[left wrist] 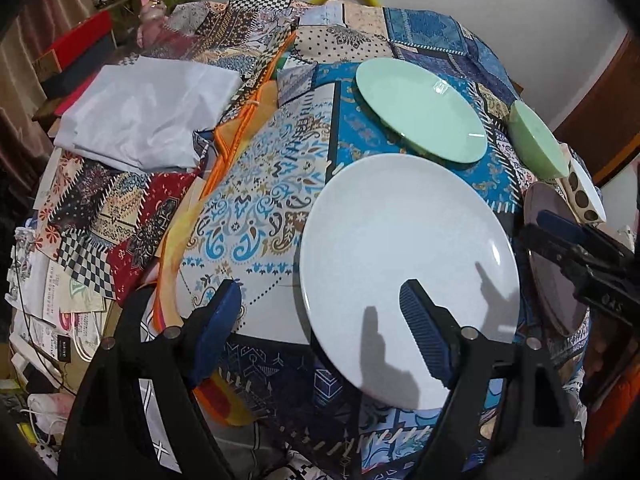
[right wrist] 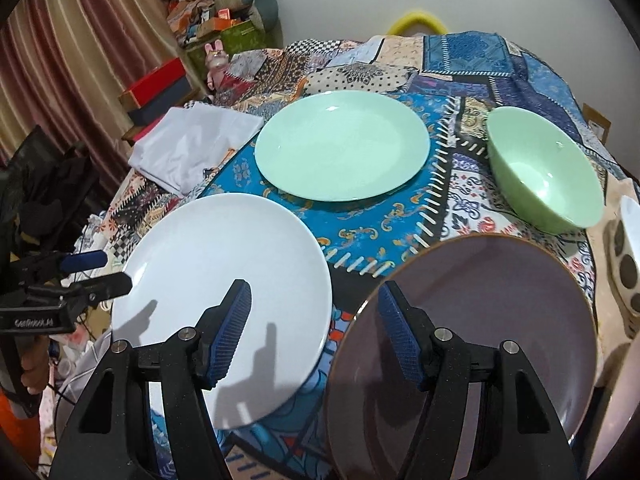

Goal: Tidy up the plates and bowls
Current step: 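Lift the white plate with the left tool toward the dark brown plate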

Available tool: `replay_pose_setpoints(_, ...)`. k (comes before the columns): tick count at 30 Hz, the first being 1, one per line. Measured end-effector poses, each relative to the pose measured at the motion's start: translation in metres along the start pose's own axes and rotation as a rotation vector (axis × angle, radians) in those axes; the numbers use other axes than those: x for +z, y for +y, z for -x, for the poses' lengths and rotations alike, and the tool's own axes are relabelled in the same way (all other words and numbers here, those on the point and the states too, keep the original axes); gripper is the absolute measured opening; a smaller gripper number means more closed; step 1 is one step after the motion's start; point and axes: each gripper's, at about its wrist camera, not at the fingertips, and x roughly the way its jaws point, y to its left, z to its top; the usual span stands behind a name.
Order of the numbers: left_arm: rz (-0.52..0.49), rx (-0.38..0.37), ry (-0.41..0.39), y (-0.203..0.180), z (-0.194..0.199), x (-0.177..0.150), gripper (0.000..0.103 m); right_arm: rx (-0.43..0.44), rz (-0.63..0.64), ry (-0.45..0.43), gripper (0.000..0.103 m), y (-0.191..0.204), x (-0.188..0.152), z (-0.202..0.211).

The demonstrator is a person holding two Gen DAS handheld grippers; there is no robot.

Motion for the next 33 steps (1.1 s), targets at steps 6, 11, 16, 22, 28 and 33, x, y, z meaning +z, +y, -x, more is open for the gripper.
replay_pose_setpoints(6, -0.019, -0.045, 0.021, 0.003, -0.009, -0.006, 0.064, 0.008, 0.036, 0.025, 0.040, 0.005, 0.007, -0.013)
replay_pose_setpoints(11, -0.008, -0.095, 0.049, 0.005, -0.017, -0.011, 0.049, 0.012, 0.051, 0.073, 0.031, 0.007, 0.010, -0.028)
replay_pose_setpoints(16, -0.032, -0.102, 0.060, 0.003, -0.021, -0.015, 0.042, 0.005, 0.067, 0.115, 0.028, 0.006, 0.011, -0.037)
replay_pose_setpoints(22, -0.029, -0.119, 0.056, 0.004, -0.022, -0.017, 0.042, 0.014, 0.091, 0.153, 0.028, 0.007, 0.014, -0.044)
replay_pose_setpoints(28, -0.019, -0.132, 0.045, 0.004, -0.023, -0.020, 0.043, 0.007, 0.138, 0.183, 0.028, 0.012, 0.014, -0.051)
replay_pose_setpoints(33, -0.034, -0.131, 0.036, -0.002, -0.022, -0.023, 0.043, 0.022, 0.144, 0.189, 0.030, 0.011, 0.015, -0.052)
